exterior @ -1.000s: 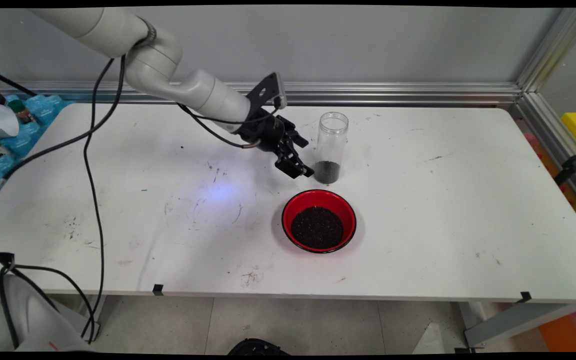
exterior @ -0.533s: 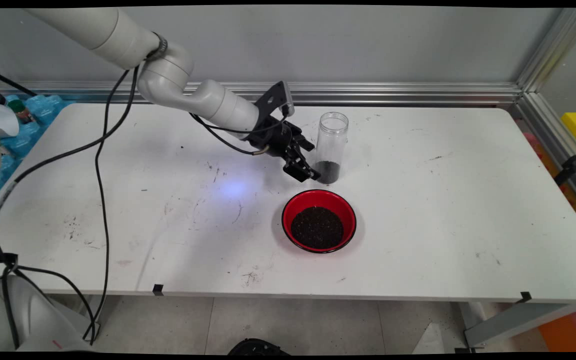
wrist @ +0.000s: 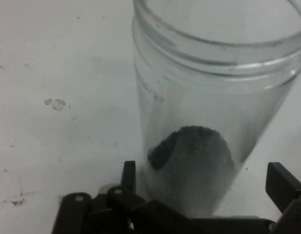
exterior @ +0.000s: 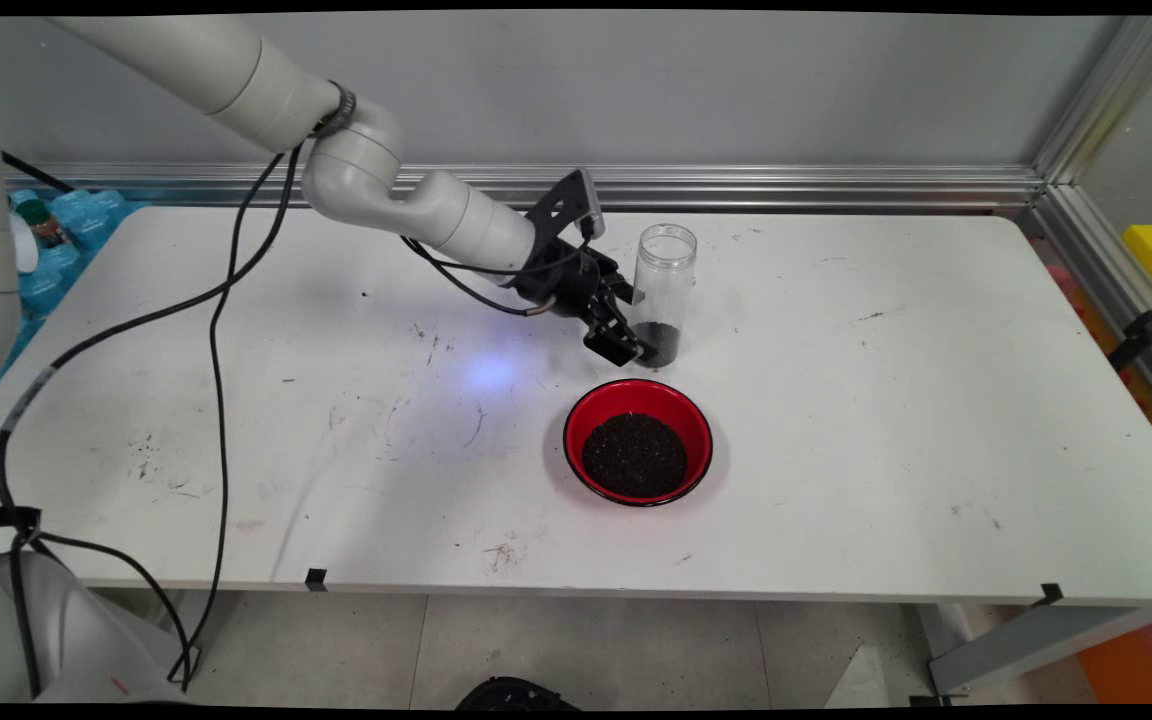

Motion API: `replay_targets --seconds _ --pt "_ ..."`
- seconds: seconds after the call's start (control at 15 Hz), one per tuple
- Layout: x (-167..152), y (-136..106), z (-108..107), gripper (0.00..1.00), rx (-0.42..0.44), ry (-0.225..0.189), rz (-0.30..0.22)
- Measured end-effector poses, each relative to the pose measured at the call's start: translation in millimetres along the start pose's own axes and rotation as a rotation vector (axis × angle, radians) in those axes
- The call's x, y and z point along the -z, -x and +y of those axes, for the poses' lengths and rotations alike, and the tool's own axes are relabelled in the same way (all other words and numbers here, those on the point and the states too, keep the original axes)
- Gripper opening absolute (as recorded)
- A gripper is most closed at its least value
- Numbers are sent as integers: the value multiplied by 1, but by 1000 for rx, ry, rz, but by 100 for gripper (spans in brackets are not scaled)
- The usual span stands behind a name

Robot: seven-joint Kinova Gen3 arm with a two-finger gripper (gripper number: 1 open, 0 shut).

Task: Pick up the black seasoning powder from the table

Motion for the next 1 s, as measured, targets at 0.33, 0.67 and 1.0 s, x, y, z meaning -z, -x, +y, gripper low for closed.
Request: replay_targets --seconds 0.33,0.67,1.0 --pt "-13 0 -3 100 4 -1 8" --pt "-20 2 -5 100 6 0 10" --pt "-28 4 -8 100 10 0 14"
